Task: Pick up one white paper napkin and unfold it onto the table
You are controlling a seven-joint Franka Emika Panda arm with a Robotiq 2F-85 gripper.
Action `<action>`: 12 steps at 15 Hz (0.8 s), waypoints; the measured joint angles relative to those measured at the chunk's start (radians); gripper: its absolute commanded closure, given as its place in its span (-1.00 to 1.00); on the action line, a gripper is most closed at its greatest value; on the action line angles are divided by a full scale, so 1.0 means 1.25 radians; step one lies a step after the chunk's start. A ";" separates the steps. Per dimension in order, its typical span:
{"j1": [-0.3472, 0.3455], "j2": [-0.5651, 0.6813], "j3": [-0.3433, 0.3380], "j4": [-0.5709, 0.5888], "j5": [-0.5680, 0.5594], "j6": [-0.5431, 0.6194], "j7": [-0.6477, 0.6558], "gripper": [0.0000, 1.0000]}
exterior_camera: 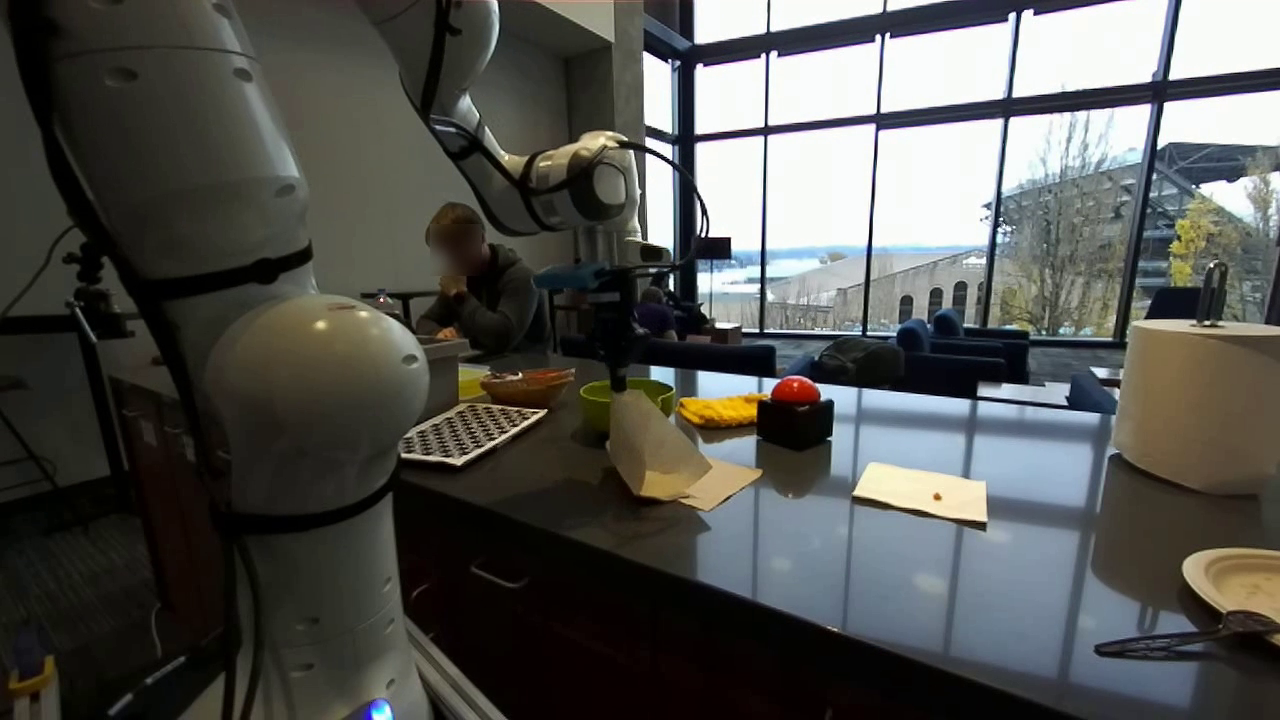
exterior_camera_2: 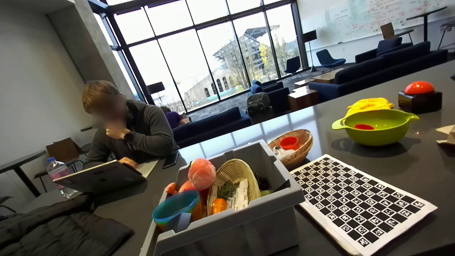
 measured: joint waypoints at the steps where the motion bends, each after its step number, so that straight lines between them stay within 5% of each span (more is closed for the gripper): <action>1: 0.002 -0.004 0.005 -0.009 0.000 0.000 0.000 1.00; 7: 0.009 -0.018 0.018 -0.054 0.002 -0.013 0.002 1.00; 12: 0.008 -0.022 0.002 -0.078 0.057 -0.132 -0.004 1.00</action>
